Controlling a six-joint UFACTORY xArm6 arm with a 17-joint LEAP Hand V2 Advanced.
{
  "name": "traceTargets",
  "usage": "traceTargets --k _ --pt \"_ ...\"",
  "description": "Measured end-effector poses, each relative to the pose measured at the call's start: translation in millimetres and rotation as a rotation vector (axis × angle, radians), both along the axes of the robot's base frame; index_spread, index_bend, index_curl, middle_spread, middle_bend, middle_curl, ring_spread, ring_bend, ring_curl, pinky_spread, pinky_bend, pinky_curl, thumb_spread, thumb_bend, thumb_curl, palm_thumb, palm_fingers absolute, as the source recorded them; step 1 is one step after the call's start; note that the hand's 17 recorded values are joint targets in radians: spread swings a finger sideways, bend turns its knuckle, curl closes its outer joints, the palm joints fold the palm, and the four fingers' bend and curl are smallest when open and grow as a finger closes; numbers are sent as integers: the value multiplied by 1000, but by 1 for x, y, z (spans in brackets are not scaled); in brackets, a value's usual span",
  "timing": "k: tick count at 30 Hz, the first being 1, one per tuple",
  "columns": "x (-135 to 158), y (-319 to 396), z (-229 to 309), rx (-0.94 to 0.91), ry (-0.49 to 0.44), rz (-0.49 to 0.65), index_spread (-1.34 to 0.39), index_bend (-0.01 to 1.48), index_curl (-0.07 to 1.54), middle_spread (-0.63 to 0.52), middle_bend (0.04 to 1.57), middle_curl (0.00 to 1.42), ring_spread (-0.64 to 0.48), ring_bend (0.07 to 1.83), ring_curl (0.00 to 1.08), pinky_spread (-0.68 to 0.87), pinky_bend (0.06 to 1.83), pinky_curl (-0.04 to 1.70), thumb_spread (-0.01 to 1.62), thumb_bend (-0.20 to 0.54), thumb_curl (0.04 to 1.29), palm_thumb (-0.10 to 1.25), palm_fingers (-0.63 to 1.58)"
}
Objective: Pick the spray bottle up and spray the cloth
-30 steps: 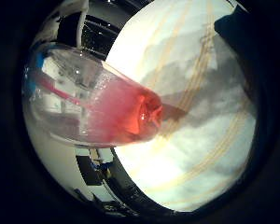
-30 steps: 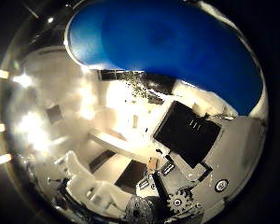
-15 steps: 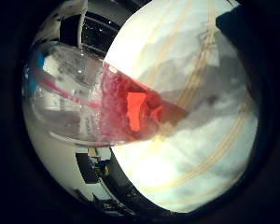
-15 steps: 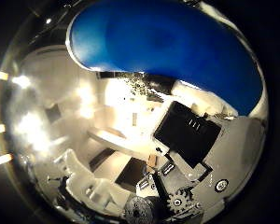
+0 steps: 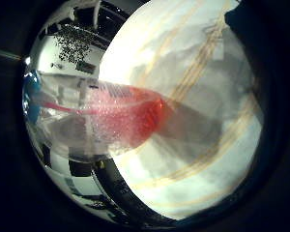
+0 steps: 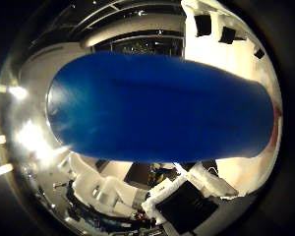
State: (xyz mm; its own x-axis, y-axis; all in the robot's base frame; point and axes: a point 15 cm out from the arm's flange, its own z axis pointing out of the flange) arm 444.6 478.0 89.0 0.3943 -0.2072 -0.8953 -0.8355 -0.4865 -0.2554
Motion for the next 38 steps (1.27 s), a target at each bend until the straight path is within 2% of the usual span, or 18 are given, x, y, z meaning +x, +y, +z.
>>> traceTargets --k 1,5,17,20,31,38 --pt "1 -1 0 0 -1 -2 -321 273 474 17 518 339 33 731 315 282 565 733 1051 -27 475 714 10" --pt "3 -2 5 4 -6 -2 -311 212 433 31 413 316 77 608 268 369 497 626 1046 -28 441 689 39" --pt "20 -27 56 27 -79 9 -287 157 337 47 291 318 134 446 234 389 415 452 1035 -25 384 667 86" --pt "16 -41 65 19 -80 10 -281 154 317 48 276 323 150 427 234 395 409 421 1034 -24 377 669 94" --pt "5 -114 121 -13 -145 -40 -273 160 293 63 242 335 158 375 243 386 399 357 1043 -24 365 662 129" --pt "-1 -203 166 -23 -178 -128 -273 160 297 58 217 337 161 364 247 391 384 328 1051 -24 365 665 169"
